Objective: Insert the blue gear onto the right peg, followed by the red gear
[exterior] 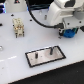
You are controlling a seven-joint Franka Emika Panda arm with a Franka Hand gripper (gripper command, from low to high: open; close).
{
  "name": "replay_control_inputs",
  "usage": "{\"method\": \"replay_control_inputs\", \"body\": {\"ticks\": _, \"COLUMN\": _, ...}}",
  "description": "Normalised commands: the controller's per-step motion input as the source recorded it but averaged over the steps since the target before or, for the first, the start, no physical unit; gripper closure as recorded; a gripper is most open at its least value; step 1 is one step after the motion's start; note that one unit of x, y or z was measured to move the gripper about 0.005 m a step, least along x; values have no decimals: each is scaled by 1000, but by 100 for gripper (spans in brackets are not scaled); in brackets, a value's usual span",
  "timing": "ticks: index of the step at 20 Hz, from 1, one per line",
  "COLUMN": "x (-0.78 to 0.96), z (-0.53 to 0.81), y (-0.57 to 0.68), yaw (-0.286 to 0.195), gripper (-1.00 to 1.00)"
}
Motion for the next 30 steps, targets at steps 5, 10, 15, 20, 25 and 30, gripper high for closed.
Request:
{"method": "replay_control_inputs", "body": {"ticks": 5, "x": 95, "z": 299, "y": -85, "yaw": 0, "gripper": 100}}
{"method": "replay_control_inputs", "body": {"ticks": 10, "x": 284, "z": 423, "y": -182, "yaw": 0, "gripper": 100}}
{"method": "replay_control_inputs", "body": {"ticks": 15, "x": 345, "z": 517, "y": -257, "yaw": 0, "gripper": 100}}
{"method": "replay_control_inputs", "body": {"ticks": 20, "x": 453, "z": 531, "y": -324, "yaw": 0, "gripper": 100}}
{"method": "replay_control_inputs", "body": {"ticks": 25, "x": 469, "z": 440, "y": -381, "yaw": 0, "gripper": 100}}
{"method": "replay_control_inputs", "body": {"ticks": 30, "x": 511, "z": 346, "y": -349, "yaw": 0, "gripper": 100}}
